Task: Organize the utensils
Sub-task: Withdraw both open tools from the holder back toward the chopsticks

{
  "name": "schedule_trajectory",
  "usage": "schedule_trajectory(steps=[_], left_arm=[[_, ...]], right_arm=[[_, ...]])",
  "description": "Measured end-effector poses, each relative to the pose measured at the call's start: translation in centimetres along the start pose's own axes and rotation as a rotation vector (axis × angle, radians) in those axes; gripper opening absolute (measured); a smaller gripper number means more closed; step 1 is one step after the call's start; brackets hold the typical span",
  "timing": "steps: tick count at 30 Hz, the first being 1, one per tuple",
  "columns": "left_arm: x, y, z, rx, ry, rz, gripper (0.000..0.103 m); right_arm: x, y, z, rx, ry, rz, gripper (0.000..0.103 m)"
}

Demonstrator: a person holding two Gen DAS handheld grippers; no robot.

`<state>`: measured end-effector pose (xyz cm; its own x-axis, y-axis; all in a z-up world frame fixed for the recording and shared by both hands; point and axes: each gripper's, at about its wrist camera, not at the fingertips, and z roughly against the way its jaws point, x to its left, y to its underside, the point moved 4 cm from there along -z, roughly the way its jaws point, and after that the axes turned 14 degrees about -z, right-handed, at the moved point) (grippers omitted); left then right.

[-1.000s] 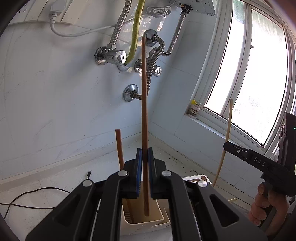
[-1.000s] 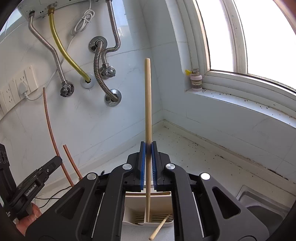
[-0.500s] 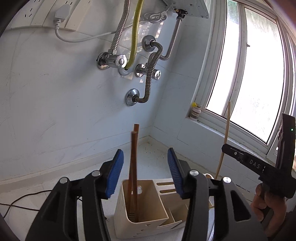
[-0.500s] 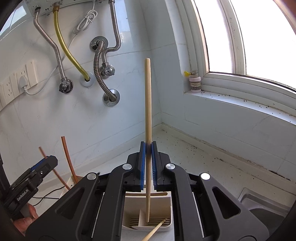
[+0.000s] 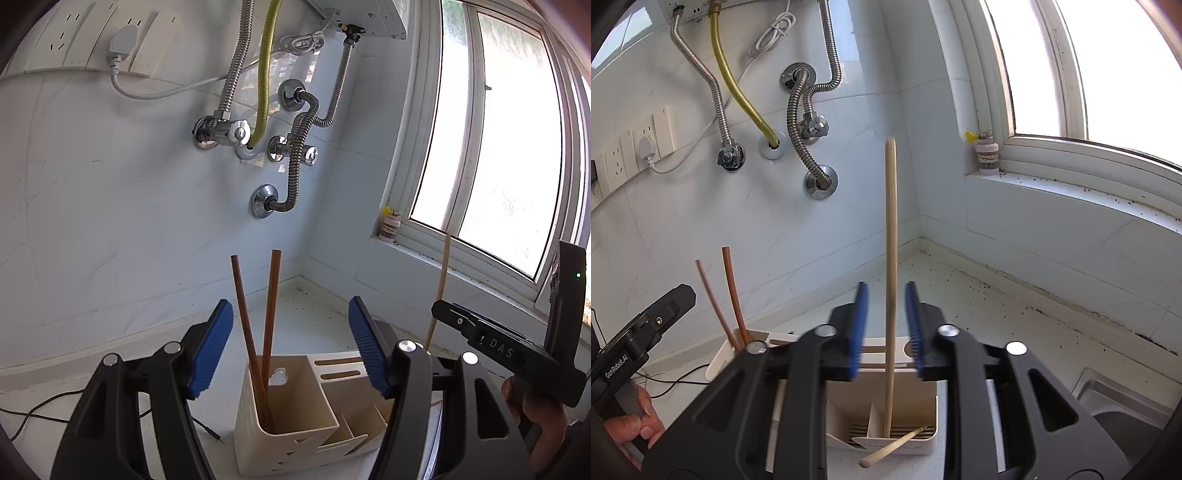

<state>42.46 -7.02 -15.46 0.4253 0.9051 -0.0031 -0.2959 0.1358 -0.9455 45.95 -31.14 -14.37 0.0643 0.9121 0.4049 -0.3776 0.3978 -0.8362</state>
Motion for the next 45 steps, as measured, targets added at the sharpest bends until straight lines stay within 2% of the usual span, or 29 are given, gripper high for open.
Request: schedule_trajectory(steps=[10, 18, 23, 28, 33, 36, 37, 39, 42, 45], left_arm=[[0.1, -0.3, 0.6, 0.000, -0.006, 0.001, 0.064], [0.1, -1.2, 2.5, -0.027, -0.020, -0.013, 0.065], [0.7, -2.3, 5.4, -0.066, -0.067, -0.028, 0.073], [2.6, -2.4, 9.9, -0.091, -0.157, -0.021, 0.083], [5.7, -0.5, 15.3, -0.043, -0.260, 0.018, 0.091], [7.5, 1.4, 18.7, 0.010, -0.336, 0.023, 0.097], [8.1, 2.1, 19.8, 0.032, -0.363, 0.025, 0.097], [9.3, 3.7, 21.8, 0.079, -0.403, 0.048, 0.097], [10.9, 6.6, 23.9, 0.192, -0.448, 0.099, 0.098], [11.9, 10.1, 25.5, 0.286, -0.469, 0.165, 0.097]], right_arm=[[0.2, -0.3, 1.1, -0.016, -0.015, 0.001, 0.049], [1.0, -1.4, 3.2, -0.055, -0.036, 0.005, 0.049], [2.6, -1.8, 4.9, -0.062, -0.073, 0.020, 0.049], [5.3, -0.2, 6.4, -0.022, -0.134, 0.039, 0.049], [8.8, 3.7, 7.5, 0.070, -0.219, 0.077, 0.050], [11.2, 6.6, 8.1, 0.133, -0.277, 0.117, 0.058], [12.0, 7.7, 8.2, 0.151, -0.294, 0.135, 0.058], [13.5, 9.8, 8.5, 0.193, -0.327, 0.166, 0.060], [15.2, 12.8, 8.6, 0.261, -0.364, 0.188, 0.069], [16.1, 15.8, 8.4, 0.339, -0.374, 0.200, 0.069]])
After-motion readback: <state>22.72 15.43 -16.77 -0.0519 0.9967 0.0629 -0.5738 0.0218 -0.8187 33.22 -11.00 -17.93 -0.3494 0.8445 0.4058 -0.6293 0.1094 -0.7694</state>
